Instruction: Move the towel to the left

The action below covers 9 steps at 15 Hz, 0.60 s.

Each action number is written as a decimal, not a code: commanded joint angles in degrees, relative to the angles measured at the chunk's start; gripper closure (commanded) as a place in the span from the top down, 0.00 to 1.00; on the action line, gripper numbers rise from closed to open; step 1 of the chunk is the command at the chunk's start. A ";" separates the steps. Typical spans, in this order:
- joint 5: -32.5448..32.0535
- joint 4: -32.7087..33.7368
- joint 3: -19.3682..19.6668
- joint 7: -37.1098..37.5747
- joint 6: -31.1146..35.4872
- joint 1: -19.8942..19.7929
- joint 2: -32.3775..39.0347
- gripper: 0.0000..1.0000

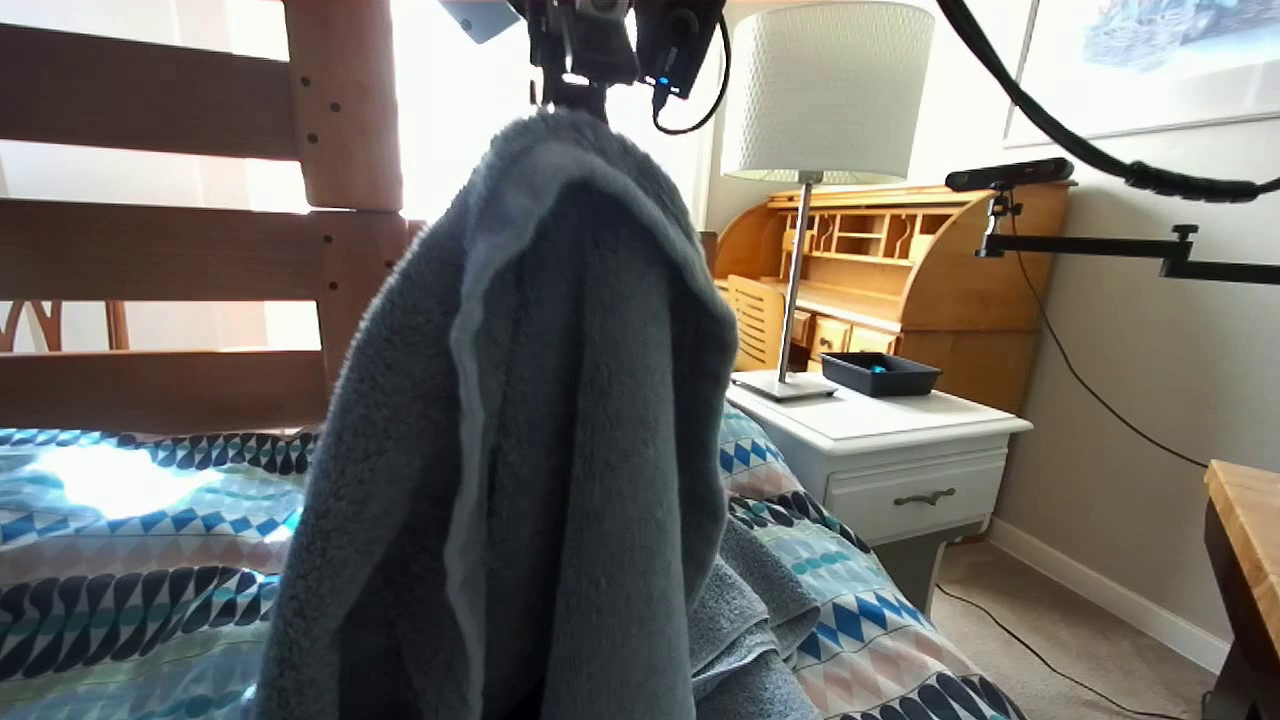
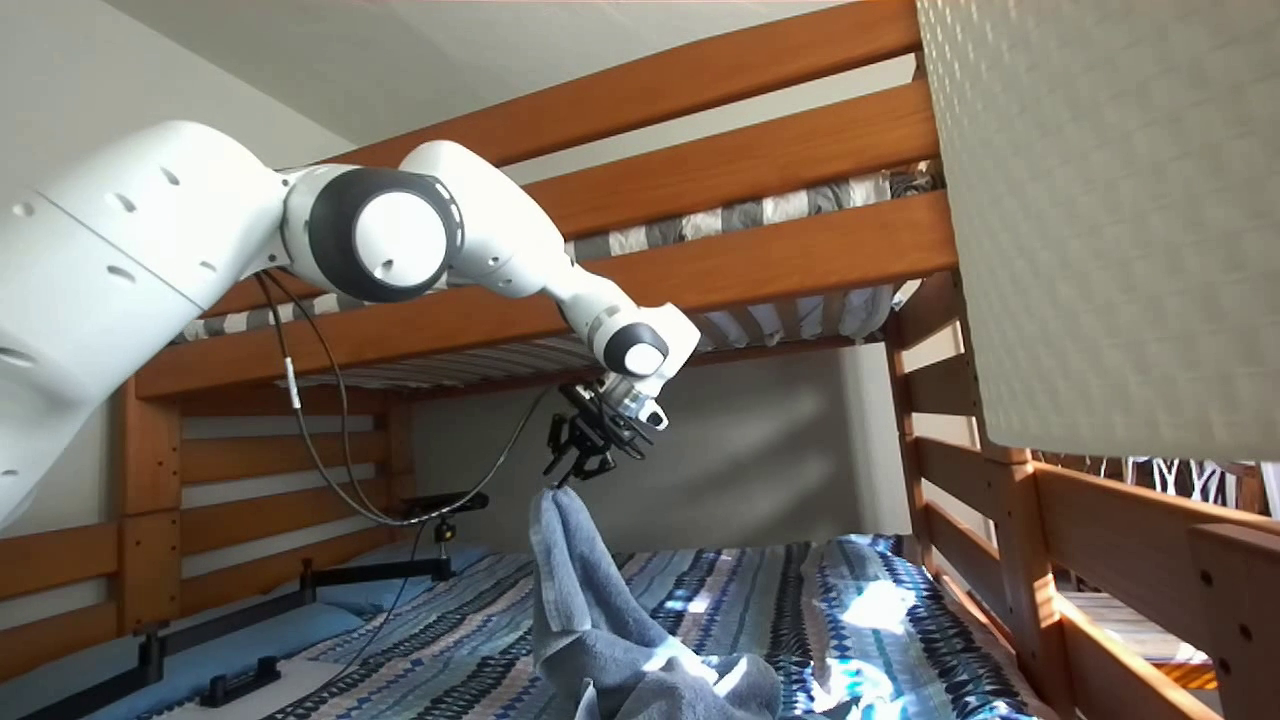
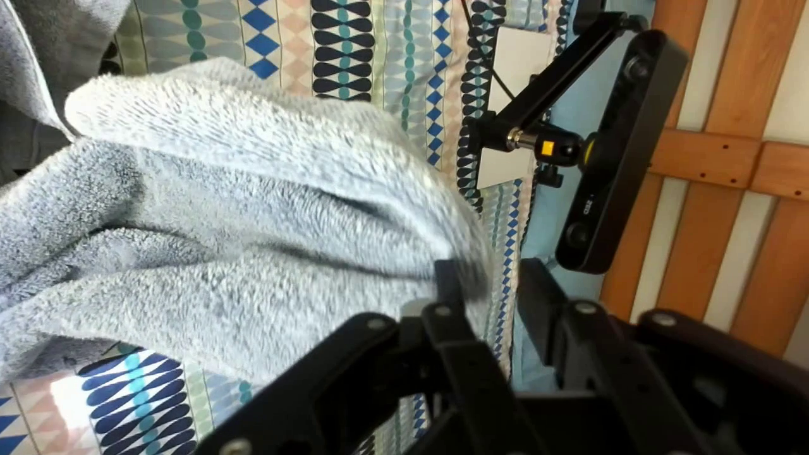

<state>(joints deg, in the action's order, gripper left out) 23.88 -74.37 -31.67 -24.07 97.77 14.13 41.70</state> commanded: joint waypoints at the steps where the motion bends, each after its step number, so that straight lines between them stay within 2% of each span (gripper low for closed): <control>1: 1.18 5.98 2.17 -1.06 -4.30 2.40 1.97 0.62; 2: 1.16 6.13 2.49 -1.65 -4.25 2.57 1.52 0.69; 3: 0.39 5.25 0.45 -1.80 -3.06 0.87 0.99 0.77; 5: 0.39 1.65 0.66 -4.35 0.89 -0.74 -2.72 0.91; 6: 1.09 -3.25 1.04 -6.83 5.20 -2.93 -6.06 0.97; 9: 3.57 -10.95 1.41 -9.74 14.51 -8.85 -12.89 1.00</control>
<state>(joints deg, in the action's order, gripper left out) 24.05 -74.56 -30.59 -29.76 104.79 11.27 37.60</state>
